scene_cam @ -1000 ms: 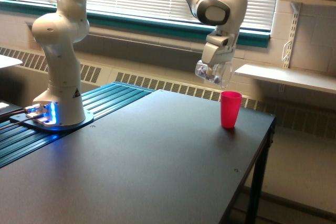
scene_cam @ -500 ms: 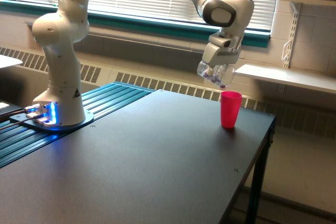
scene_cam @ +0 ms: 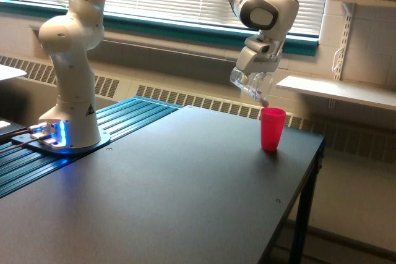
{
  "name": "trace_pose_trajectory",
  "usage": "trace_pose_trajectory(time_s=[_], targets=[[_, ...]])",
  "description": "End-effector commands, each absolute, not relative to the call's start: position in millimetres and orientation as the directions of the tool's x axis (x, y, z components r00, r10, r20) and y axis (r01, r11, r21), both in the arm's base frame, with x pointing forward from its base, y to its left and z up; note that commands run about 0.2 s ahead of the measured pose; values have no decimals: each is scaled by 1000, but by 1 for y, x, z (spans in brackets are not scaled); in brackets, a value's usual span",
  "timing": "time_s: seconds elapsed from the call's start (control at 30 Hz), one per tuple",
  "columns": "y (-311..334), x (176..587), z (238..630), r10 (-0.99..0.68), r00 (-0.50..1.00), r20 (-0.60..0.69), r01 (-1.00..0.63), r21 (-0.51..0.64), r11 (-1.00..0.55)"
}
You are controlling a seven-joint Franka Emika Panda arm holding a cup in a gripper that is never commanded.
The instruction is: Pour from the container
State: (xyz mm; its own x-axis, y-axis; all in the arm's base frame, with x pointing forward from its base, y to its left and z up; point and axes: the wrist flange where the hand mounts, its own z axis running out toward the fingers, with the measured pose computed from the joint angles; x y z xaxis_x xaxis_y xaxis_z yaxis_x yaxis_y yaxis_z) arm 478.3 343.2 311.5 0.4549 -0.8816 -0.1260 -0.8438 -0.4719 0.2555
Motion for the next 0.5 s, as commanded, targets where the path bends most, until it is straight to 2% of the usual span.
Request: trace_pose_trajectory(time_s=[0.03, 0.5], targets=[[341, 479, 309, -899, 421, -118, -857, 273, -437], [337, 483, 309, -908, 405, -110, -867, 271, -419]])
